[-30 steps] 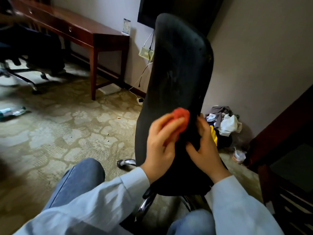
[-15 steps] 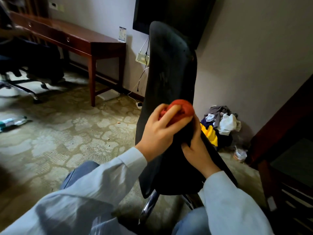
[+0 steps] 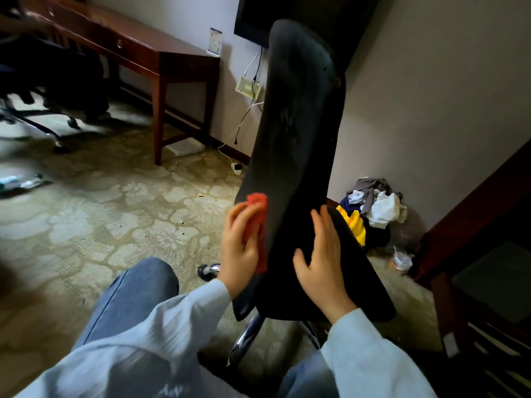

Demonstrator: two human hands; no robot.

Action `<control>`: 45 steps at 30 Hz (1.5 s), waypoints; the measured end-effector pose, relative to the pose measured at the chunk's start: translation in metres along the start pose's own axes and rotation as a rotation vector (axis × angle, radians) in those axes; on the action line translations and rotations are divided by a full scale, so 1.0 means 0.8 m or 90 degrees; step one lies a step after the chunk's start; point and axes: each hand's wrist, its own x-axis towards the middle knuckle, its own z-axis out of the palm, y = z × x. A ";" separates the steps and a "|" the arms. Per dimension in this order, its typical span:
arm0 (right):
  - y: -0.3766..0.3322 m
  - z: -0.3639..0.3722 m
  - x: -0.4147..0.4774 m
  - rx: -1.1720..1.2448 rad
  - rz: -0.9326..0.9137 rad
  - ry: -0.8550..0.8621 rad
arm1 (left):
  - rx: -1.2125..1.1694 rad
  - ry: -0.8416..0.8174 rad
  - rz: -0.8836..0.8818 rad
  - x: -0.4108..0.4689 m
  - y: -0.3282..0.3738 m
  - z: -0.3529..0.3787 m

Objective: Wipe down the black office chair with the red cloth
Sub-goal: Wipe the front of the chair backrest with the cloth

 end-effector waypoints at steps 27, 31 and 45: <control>0.016 0.068 0.007 -0.635 -0.280 0.068 | -0.209 0.095 -0.276 0.016 -0.057 0.064; 0.027 0.068 0.008 -0.641 -0.309 0.091 | -0.153 0.027 -0.169 0.006 -0.034 0.064; 0.052 0.052 -0.002 -0.675 -0.386 0.099 | -0.069 0.031 -0.443 0.064 -0.225 0.095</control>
